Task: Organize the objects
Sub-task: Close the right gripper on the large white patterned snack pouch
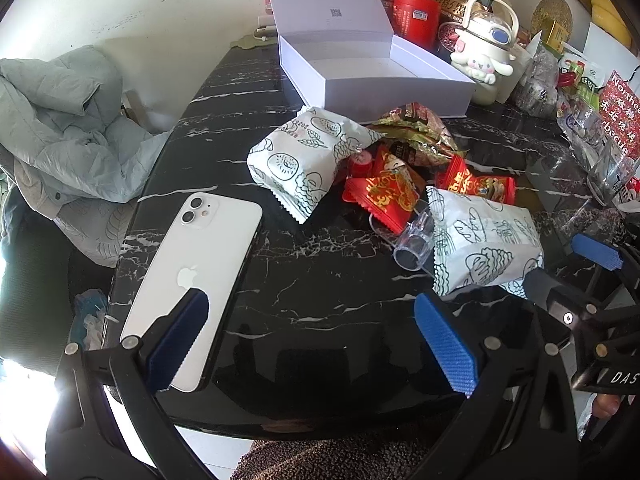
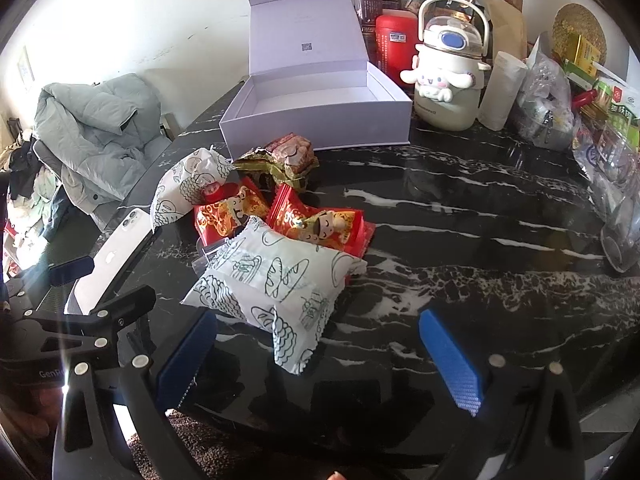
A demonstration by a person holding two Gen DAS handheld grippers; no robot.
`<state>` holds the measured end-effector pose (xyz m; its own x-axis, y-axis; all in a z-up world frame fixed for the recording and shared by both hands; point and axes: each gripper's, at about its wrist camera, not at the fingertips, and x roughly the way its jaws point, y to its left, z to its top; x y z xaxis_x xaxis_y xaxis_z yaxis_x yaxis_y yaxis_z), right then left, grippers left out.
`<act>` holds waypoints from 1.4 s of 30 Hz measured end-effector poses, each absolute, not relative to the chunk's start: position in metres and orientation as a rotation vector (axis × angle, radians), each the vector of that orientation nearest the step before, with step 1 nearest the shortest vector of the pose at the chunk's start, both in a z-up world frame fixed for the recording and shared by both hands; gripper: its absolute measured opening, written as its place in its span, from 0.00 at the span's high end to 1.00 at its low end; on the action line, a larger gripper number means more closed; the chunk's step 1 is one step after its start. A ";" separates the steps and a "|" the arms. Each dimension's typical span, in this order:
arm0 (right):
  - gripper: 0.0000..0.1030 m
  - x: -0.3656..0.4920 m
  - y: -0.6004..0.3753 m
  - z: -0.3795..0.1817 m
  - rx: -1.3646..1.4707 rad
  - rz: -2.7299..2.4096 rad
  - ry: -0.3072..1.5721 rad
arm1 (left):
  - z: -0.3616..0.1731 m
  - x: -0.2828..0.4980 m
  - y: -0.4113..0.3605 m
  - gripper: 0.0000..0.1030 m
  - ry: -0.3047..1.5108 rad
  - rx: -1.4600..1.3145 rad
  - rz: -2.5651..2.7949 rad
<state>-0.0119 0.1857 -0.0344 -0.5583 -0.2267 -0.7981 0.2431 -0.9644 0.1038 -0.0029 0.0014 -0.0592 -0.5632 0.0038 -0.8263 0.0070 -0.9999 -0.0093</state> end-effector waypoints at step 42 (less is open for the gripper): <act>0.50 -0.016 0.222 -0.048 1.312 -2.409 -0.147 | -0.073 -0.038 0.031 0.01 0.022 1.587 -2.855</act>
<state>-0.0161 0.2221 -0.0477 -0.4845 -0.3865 -0.7848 0.2880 -0.9176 0.2741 -0.0381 0.0312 -0.0733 -0.5219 0.1155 -0.8451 -0.1024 -0.9921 -0.0724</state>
